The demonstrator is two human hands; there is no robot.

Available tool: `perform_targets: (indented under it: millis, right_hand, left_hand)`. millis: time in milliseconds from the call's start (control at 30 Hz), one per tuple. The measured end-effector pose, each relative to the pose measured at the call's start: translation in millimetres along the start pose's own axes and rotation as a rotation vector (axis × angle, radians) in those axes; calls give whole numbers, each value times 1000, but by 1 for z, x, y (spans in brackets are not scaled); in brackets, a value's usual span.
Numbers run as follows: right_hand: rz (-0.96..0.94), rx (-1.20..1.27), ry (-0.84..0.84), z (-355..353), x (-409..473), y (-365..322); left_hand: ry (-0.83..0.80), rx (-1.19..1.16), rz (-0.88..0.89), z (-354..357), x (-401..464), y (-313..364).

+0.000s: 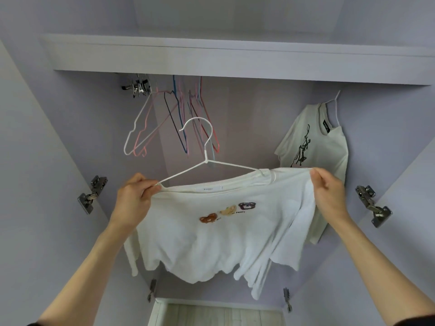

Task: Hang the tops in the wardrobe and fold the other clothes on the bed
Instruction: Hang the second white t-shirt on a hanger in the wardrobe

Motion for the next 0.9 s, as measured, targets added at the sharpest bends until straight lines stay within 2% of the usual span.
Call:
perform_targets:
  millis: [100,267,333,433,567,733,900]
  right_hand:
    - [-75,-85,-157,-2,-3,-4]
    - [-546,-335,-245,10,-16,-33]
    - [-556,-379,-287,16,-22,-43]
    - [-377,-227,-455,25,-31,-53]
    - [66,-6,-756,22,-28,-54]
    - [472,196,-760,2,-16,-29]
    - [634,399,-782,-16,-5,-11]
  left_hand:
    - [19,-42,12,1,1,8]
    - [-15,-113,83,9,2,28]
    - [-57,-127,103,12,3,33]
    - [-146,-119,102,24,1,39]
    - [-238,-96,113,51,-1,50]
    - [-292,7,267,65,8,80]
    - [-100,119,570,58,36,122]
Point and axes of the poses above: each hand's wrist, its own x-axis towards the middle knuckle, its own z-axis out of the palm, y = z × x, the point moved 1 cm from there along x, towards the middle knuckle, and after that the axes turned 1 degree about -z, right-handed, at the moved point
